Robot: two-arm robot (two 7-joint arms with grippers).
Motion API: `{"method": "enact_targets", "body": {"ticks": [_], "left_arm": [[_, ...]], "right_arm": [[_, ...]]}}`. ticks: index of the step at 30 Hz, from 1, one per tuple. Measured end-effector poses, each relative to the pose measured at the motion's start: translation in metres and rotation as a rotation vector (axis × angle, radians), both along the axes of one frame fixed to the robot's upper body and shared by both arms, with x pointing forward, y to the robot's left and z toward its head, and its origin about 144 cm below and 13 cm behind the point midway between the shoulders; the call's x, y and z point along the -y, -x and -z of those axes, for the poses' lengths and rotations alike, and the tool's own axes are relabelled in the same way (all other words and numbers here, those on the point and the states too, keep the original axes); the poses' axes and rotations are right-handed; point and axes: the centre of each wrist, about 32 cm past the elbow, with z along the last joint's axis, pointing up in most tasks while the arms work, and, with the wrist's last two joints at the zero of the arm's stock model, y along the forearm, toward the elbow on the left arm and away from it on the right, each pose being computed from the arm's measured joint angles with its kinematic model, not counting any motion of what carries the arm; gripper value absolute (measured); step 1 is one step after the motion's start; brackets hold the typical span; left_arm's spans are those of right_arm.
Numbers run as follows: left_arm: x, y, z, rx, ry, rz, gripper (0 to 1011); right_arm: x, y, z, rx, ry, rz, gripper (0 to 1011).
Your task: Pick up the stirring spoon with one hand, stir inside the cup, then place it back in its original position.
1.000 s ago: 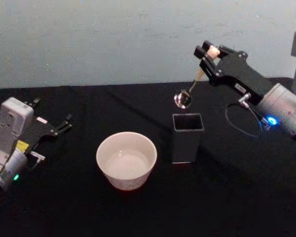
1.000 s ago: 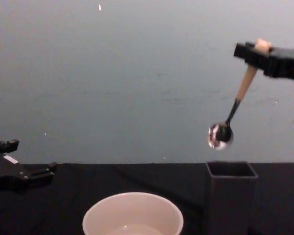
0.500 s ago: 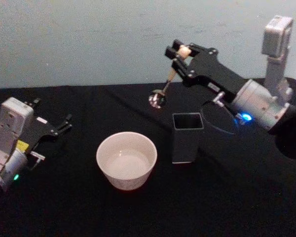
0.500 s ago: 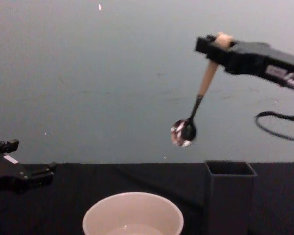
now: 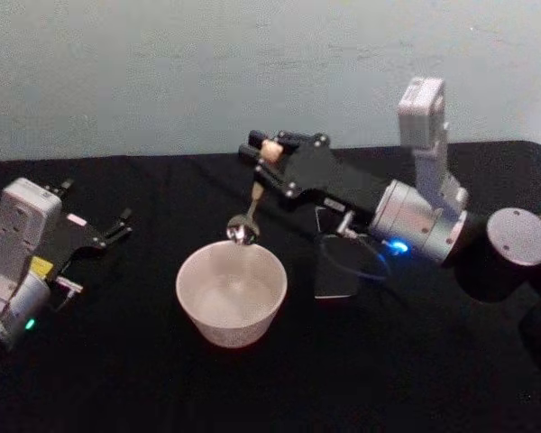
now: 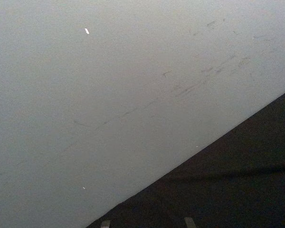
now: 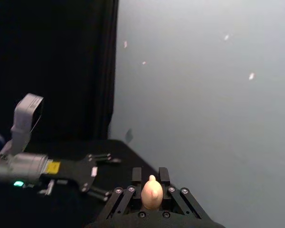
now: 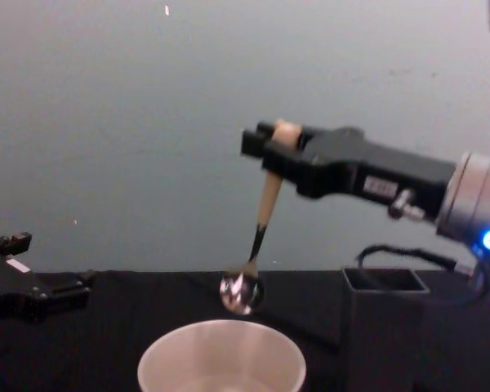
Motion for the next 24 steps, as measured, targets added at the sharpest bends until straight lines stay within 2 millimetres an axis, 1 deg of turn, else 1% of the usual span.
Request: {"method": "enact_targets", "body": {"ticks": [12, 13, 15, 24], "left_arm": [[0.0, 0.0, 0.0, 0.0, 0.0, 0.0, 1002], [0.0, 0.0, 0.0, 0.0, 0.0, 0.0, 1001], [0.0, 0.0, 0.0, 0.0, 0.0, 0.0, 1001], [0.0, 0.0, 0.0, 0.0, 0.0, 0.0, 1001]], "right_arm": [[-0.016, -0.003, 0.028, 0.019, 0.055, -0.059, 214], [-0.016, -0.003, 0.028, 0.019, 0.055, -0.059, 214], [-0.021, -0.003, 0.035, 0.026, 0.069, -0.069, 214], [-0.028, -0.002, 0.051, 0.026, 0.113, -0.077, 214]]}}
